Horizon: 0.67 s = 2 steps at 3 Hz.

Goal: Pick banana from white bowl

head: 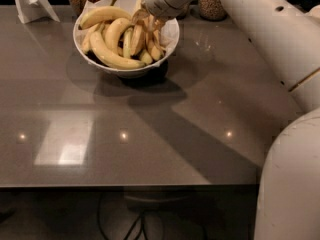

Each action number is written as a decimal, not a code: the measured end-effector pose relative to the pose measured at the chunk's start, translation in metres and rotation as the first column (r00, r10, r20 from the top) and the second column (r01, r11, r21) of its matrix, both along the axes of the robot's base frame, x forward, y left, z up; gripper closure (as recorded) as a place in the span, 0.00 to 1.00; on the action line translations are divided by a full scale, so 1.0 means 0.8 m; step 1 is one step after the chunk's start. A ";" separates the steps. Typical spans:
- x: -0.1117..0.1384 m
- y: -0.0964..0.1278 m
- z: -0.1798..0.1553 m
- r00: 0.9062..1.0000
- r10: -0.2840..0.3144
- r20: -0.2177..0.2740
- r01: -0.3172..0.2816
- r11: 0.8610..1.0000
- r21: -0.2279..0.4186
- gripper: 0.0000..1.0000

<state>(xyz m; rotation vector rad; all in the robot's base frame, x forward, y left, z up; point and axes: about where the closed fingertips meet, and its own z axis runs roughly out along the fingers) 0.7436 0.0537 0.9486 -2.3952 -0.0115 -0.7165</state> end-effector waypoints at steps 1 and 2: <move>-0.008 0.004 0.011 1.000 0.000 0.006 0.000 1.000 -0.008 1.00; -0.021 -0.001 0.034 1.000 -0.006 0.017 0.005 0.999 0.037 1.00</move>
Offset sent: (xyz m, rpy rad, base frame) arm -0.0305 -0.0122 0.0552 0.0980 -0.0365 -0.0203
